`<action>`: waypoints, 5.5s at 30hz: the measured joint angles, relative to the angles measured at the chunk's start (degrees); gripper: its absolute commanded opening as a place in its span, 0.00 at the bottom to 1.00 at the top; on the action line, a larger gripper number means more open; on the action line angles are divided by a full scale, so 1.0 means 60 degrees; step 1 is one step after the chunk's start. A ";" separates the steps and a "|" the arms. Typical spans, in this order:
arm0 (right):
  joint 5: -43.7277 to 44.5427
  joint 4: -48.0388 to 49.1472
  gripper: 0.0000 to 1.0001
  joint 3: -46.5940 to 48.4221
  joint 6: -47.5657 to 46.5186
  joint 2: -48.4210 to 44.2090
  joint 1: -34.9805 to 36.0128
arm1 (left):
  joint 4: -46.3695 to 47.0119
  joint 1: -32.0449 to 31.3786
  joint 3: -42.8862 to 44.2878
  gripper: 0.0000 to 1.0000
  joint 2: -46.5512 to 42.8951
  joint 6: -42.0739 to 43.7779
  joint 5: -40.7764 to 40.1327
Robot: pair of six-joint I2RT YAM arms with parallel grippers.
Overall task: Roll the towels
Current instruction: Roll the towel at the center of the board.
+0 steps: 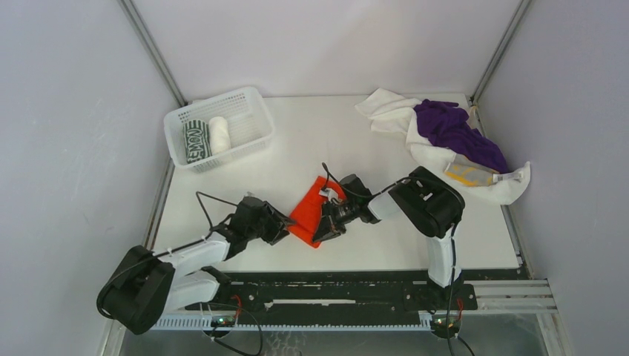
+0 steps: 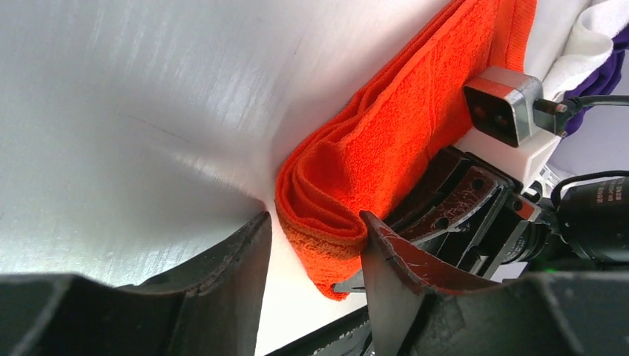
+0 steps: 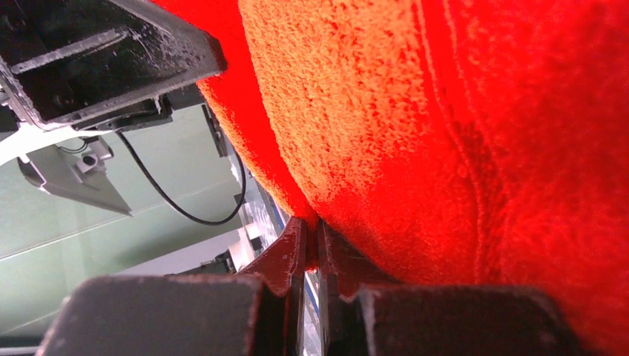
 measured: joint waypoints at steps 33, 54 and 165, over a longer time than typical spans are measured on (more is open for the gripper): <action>0.0729 -0.1617 0.03 0.0707 -0.0798 -0.0452 0.0040 | -0.2007 0.0892 -0.1552 0.73 -0.5060 0.0947 -0.0426; 0.0313 -0.1013 0.03 0.0707 -0.0331 0.0011 0.0000 | 0.1650 0.0907 -0.1563 0.55 -0.1453 0.0871 0.0557; -0.0051 -0.1093 0.00 0.0546 -0.0688 0.0004 0.0051 | -0.0776 0.0707 -0.0820 0.73 -0.2317 0.1191 0.1013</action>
